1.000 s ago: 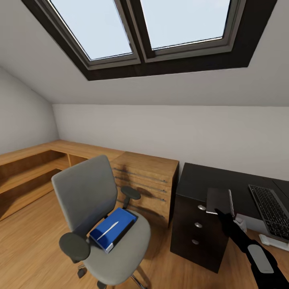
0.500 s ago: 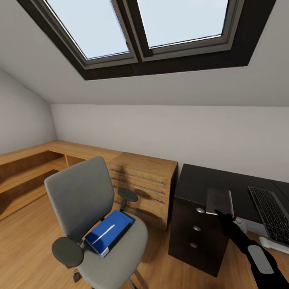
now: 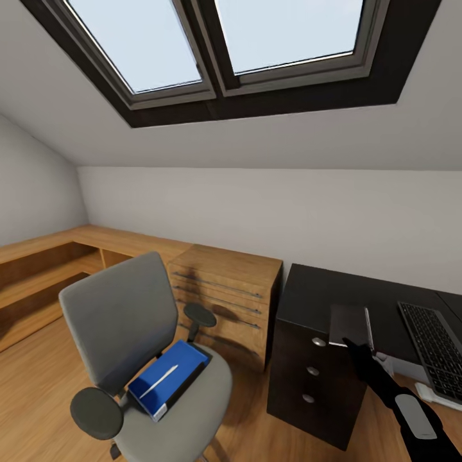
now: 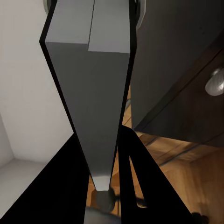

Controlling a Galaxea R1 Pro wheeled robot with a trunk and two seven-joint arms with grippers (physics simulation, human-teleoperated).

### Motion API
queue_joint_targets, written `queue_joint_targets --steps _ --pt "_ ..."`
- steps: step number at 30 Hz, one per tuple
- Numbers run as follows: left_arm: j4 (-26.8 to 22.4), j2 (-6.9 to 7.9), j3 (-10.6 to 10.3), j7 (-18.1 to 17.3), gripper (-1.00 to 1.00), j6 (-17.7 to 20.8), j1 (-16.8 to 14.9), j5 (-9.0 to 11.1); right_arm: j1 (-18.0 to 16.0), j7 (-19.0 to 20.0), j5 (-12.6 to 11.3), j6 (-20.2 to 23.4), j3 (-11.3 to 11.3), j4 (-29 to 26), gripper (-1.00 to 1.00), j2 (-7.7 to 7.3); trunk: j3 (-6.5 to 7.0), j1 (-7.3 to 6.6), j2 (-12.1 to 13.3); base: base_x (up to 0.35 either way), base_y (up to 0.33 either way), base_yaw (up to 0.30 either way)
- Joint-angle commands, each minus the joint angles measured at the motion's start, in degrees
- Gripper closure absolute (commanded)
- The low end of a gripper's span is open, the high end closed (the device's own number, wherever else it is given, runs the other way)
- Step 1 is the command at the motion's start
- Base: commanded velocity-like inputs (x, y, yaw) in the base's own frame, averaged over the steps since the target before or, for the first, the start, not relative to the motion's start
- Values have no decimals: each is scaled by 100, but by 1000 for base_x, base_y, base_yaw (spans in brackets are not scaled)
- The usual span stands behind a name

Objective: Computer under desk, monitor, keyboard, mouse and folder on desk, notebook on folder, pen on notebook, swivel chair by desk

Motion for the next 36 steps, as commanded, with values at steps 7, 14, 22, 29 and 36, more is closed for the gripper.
queue_joint_targets --steps 7,14,22,29,36 --pt "5 3 46 -52 -100 0 -4 22 -5 7 -41 51 -20 12 100 0 -7 1 -4 27 -18 0" --pt "5 -3 49 -50 -100 11 -4 22 -5 7 -43 50 -26 11 100 -6 -7 1 -4 4 -3 0" --pt "5 -2 52 -43 -100 14 -4 31 -5 7 -45 50 -27 10 100 -7 -7 1 -4 0 0 0" --pt "5 -14 58 -42 -100 14 -4 38 -5 7 -46 50 -28 6 100 -7 -7 1 -4 0 0 0" --pt "5 -41 61 -41 -100 13 -4 39 -5 7 -44 50 -28 5 100 -9 -96 111 -204 0 0 0"
